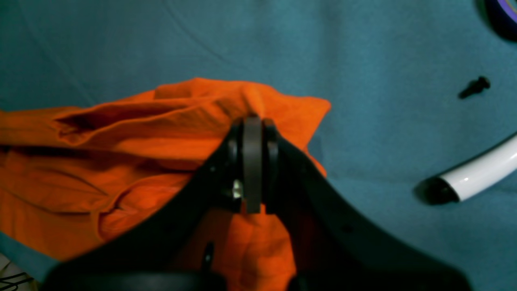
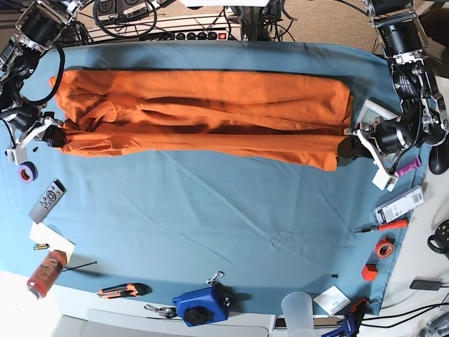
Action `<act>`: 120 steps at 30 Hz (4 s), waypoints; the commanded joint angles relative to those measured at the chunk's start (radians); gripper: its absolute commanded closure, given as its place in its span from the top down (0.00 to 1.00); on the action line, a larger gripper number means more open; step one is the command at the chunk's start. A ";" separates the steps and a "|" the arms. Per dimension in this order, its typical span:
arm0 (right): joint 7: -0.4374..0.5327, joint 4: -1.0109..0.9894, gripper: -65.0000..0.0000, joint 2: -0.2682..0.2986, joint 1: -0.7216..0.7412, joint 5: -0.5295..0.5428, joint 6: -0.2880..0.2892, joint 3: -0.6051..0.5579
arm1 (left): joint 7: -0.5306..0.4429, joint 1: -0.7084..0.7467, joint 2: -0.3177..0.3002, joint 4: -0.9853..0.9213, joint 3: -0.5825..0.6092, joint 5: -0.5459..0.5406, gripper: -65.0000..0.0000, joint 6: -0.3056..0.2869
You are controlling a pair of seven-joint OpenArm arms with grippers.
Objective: Layout the t-shirt on the table in an organized manner, then fold the t-shirt properly
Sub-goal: 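Fold the hem edge over toward the collar edge with both grippers, then release the fold and adjust the end near the left gripper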
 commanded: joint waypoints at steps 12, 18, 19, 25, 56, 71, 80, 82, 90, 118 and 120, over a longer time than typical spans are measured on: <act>0.014 0.018 0.00 0.026 0.013 0.016 0.001 0.061 | 0.002 0.037 -0.014 0.104 -0.026 -0.018 0.00 -0.003; -0.005 0.018 0.00 0.025 0.012 0.026 0.001 0.074 | 0.000 0.077 -0.013 0.104 -0.029 -0.018 0.00 -0.003; -0.010 0.019 0.00 0.026 0.008 0.043 0.001 0.074 | 0.000 0.079 -0.014 0.104 -0.029 -0.018 0.00 -0.003; -0.070 0.019 0.00 0.026 -0.027 0.190 0.001 0.074 | 0.003 0.079 -0.013 0.105 -0.029 -0.018 0.00 -0.002; -0.088 0.018 0.00 -0.043 -0.153 0.262 0.001 0.256 | 0.000 0.212 0.015 0.188 -0.028 -0.018 0.00 -0.054; -0.088 0.018 0.31 0.023 -0.155 0.297 0.001 0.256 | -0.053 0.239 0.020 0.189 -0.029 -0.019 0.52 0.005; -0.088 0.018 0.31 0.028 -0.155 0.297 0.001 0.256 | -0.053 0.227 0.023 0.205 -0.031 0.006 0.52 0.051; -0.088 0.018 0.31 0.028 -0.155 0.297 0.001 0.256 | -0.054 0.225 0.023 0.238 -0.031 0.018 0.52 0.051; -0.088 0.018 0.31 0.028 -0.151 0.377 0.001 0.256 | -0.154 0.226 0.070 0.353 -0.027 0.103 0.52 0.089; -0.088 0.018 0.31 0.029 -0.133 0.360 0.001 0.256 | -0.068 0.319 0.169 0.163 -0.014 0.072 0.46 0.154; -0.088 0.018 0.31 0.029 -0.133 0.360 0.001 0.256 | -0.079 0.317 0.169 0.163 -0.014 0.072 0.33 0.154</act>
